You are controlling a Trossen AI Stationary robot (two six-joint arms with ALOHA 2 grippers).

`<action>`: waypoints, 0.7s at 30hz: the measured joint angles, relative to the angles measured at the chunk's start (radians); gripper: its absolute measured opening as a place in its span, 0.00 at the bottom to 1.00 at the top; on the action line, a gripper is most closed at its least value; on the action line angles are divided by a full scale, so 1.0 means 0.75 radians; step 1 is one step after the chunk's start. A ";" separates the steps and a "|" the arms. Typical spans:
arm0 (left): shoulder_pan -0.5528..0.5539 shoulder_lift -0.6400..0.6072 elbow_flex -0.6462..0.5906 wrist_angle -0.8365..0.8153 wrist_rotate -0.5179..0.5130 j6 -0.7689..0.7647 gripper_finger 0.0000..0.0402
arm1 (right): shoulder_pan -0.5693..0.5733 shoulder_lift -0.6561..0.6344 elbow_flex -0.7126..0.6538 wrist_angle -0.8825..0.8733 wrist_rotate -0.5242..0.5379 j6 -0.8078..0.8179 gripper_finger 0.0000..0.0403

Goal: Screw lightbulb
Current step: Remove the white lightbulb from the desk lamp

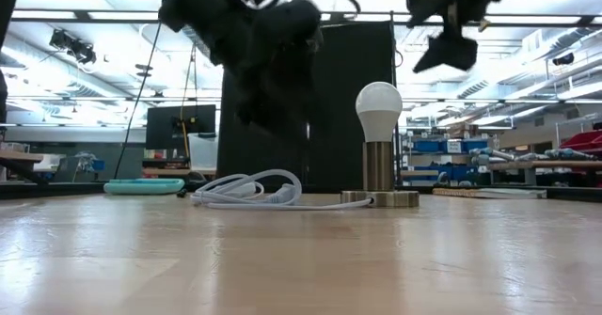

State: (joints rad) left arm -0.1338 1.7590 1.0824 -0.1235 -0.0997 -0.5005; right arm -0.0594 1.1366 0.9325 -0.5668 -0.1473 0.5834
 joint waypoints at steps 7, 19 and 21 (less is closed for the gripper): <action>-0.008 -0.089 0.000 0.083 -0.014 0.053 0.73 | 0.058 0.057 0.199 -0.109 0.223 0.134 0.86; -0.105 -0.140 0.000 0.172 -0.044 0.137 0.73 | 0.079 0.084 0.349 -0.126 0.292 0.374 0.86; -0.127 -0.140 0.000 0.171 -0.051 0.146 0.73 | 0.099 0.084 0.352 -0.123 0.299 0.399 0.86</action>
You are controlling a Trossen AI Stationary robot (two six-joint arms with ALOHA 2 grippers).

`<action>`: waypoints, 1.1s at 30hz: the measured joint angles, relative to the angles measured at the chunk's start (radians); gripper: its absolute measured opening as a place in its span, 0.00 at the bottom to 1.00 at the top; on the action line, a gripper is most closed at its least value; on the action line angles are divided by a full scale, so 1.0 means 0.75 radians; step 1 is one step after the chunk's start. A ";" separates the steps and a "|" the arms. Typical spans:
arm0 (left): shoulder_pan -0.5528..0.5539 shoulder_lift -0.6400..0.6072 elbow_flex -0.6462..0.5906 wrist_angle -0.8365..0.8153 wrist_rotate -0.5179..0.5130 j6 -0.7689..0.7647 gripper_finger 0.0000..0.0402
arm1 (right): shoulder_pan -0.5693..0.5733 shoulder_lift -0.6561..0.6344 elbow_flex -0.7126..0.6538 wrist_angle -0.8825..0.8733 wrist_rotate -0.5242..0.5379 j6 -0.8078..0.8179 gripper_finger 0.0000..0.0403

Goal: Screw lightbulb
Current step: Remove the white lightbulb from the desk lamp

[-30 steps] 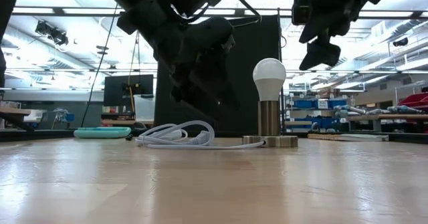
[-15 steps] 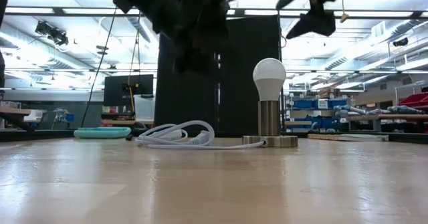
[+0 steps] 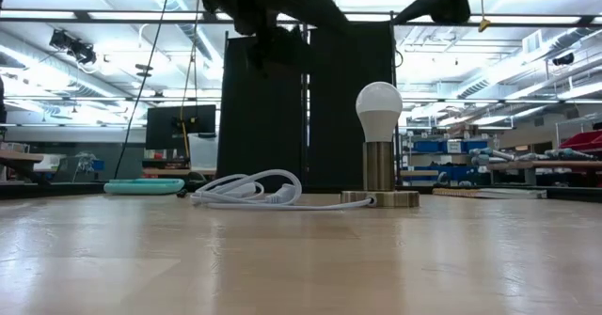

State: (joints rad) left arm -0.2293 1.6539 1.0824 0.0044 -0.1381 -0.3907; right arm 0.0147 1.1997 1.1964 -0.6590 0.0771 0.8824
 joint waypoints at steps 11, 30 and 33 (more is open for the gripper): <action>-0.047 -0.002 0.000 0.084 -0.051 0.138 0.62 | 0.130 0.024 0.001 -0.003 0.061 0.093 0.82; -0.040 -0.244 -0.504 0.680 -0.214 -0.082 0.49 | 0.179 0.168 0.127 0.109 0.025 0.023 0.66; -0.027 -0.244 -0.563 0.753 -0.216 -0.172 0.49 | 0.163 0.207 0.219 0.082 0.025 -0.050 0.65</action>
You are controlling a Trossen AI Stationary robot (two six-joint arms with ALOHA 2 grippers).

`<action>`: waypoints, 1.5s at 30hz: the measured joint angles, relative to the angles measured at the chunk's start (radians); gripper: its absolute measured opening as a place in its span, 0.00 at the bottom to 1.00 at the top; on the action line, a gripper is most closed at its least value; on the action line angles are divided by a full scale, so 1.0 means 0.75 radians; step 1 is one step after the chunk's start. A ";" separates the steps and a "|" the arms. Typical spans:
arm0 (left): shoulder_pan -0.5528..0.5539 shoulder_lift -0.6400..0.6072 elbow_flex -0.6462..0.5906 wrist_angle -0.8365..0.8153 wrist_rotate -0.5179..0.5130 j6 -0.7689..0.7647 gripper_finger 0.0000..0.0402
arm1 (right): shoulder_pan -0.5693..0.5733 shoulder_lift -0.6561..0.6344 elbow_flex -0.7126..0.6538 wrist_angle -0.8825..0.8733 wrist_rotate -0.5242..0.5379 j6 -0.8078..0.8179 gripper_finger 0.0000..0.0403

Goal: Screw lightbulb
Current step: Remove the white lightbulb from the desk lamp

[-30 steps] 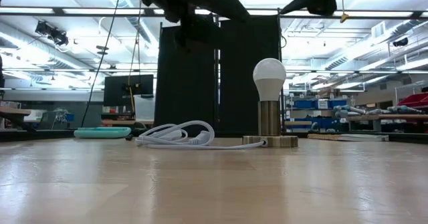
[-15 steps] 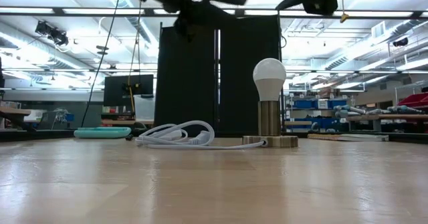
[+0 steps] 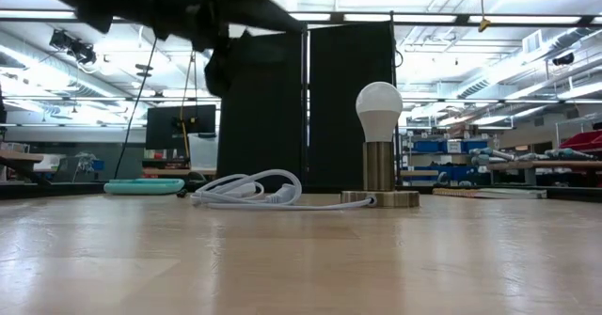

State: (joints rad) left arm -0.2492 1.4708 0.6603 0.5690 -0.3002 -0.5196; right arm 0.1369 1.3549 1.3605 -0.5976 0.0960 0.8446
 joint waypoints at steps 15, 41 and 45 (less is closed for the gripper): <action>0.009 0.000 -0.034 0.005 -0.004 -0.122 0.49 | -0.079 0.333 0.451 -0.293 -0.039 -0.197 0.63; 0.013 0.077 -0.033 -0.264 -0.047 -0.302 0.49 | -0.120 0.350 0.476 -1.059 0.108 -0.103 0.63; 0.037 0.146 -0.033 -0.199 -0.056 -0.374 0.49 | -0.176 0.350 0.476 -1.119 0.146 -0.252 0.63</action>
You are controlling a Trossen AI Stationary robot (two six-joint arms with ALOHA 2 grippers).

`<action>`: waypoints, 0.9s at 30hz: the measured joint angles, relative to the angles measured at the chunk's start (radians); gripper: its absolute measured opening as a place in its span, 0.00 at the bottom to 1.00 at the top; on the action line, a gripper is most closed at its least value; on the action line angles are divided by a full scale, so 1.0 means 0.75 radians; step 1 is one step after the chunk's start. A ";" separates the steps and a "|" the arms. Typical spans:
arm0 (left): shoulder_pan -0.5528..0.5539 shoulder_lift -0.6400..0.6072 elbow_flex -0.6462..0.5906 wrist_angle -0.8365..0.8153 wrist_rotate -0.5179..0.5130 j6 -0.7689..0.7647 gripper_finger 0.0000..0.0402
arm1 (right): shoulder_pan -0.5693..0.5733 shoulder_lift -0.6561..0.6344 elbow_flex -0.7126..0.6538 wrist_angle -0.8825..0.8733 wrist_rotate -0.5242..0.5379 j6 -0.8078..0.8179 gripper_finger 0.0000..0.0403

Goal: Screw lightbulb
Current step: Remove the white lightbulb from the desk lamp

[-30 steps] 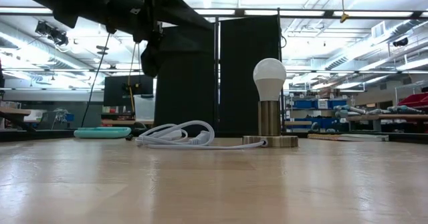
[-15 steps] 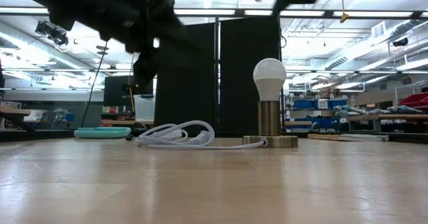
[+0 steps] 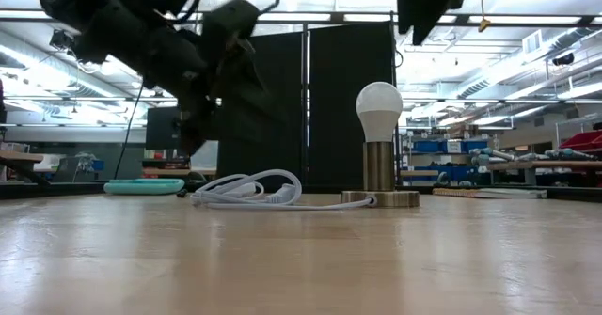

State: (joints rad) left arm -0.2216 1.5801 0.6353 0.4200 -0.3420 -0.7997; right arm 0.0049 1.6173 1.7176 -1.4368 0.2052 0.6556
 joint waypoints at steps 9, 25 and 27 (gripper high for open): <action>0.070 0.135 0.028 0.280 0.003 -0.059 0.49 | -0.187 -0.074 -0.001 -0.007 0.015 -0.374 0.63; 0.147 0.156 0.148 0.027 -0.023 0.302 0.50 | -0.404 -0.197 -0.001 0.022 -0.234 -0.583 0.63; 0.147 0.168 0.148 0.030 -0.033 0.338 0.52 | -0.382 -0.197 -0.001 0.026 -0.233 -0.606 0.63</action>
State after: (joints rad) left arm -0.1112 1.7059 0.7460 0.4428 -0.3666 -0.5465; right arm -0.2815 1.4696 1.7172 -1.4175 0.0302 0.2008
